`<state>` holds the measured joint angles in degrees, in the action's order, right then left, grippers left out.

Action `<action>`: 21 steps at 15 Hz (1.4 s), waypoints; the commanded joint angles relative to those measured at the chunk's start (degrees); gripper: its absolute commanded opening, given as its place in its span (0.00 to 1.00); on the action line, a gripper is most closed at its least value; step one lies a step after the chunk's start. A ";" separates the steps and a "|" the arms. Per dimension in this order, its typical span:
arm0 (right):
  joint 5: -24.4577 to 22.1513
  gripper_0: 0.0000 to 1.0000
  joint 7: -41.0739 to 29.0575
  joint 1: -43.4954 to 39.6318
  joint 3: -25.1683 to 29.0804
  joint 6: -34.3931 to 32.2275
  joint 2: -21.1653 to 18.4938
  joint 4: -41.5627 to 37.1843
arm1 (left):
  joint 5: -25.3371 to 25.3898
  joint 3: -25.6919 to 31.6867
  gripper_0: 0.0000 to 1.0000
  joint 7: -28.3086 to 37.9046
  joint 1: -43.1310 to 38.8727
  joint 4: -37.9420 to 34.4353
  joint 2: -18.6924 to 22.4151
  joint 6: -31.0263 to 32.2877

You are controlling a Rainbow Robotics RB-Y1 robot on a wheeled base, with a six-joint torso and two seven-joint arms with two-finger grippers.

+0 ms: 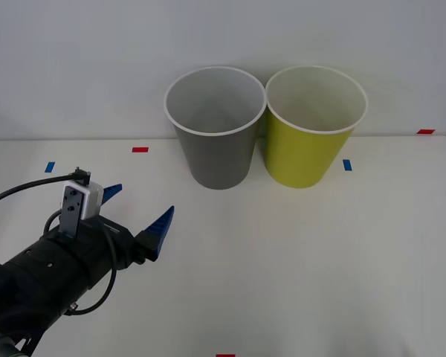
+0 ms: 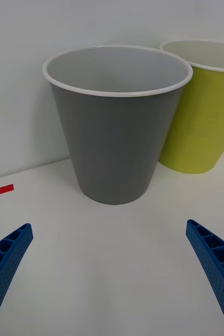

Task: Put cans in the gray bin and PET bottles in the light green bin.

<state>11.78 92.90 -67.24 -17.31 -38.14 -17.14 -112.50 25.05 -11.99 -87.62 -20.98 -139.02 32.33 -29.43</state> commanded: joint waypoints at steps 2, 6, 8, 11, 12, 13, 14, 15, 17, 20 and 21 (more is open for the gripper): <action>0.00 1.00 0.00 0.00 0.00 0.00 0.00 0.00 | -5.27 -4.27 1.00 -0.45 -6.00 4.11 -2.80 11.85; 0.00 1.00 0.00 0.00 0.00 0.00 0.00 0.00 | -11.51 -6.11 1.00 -0.45 -14.70 7.19 -3.06 21.61; 0.00 1.00 0.00 0.00 0.00 0.00 0.00 0.00 | -13.44 -6.64 1.00 -0.63 -19.36 9.12 -2.80 28.46; 0.00 1.00 0.00 0.00 0.00 0.00 0.00 0.00 | -14.94 -6.55 1.00 -0.80 -23.49 12.99 -2.80 36.64; 0.00 1.00 0.00 0.00 0.00 0.00 0.00 0.00 | -15.03 -6.55 1.00 -1.07 -24.28 15.80 -2.80 40.07; 0.00 1.00 0.00 0.00 0.00 0.00 0.00 0.00 | -15.20 -6.55 1.00 -1.24 -24.90 17.91 -2.80 42.79; 0.00 1.00 0.00 0.00 0.00 0.00 0.00 0.00 | -15.47 -6.46 1.00 -1.42 -25.69 19.67 -2.80 45.34; 0.00 1.00 0.00 0.00 0.00 0.00 0.00 0.00 | -15.64 -6.37 1.00 -1.51 -27.01 20.63 -2.71 46.92; 0.00 1.00 0.00 0.00 0.00 0.00 0.00 0.00 | -15.64 -6.11 1.00 -1.51 -30.09 20.63 -2.71 50.44; 0.00 1.00 0.00 0.00 0.00 0.00 0.00 0.00 | -15.99 -6.02 1.00 -2.30 -34.92 20.63 -2.80 55.45; 0.00 1.00 0.00 0.00 0.00 0.00 0.00 0.00 | -15.99 -5.58 1.00 -2.91 -35.89 20.63 -4.03 56.41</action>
<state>11.78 92.90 -67.24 -17.31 -38.14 -17.14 -112.50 9.10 -17.91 -89.97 -55.88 -118.39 29.27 26.00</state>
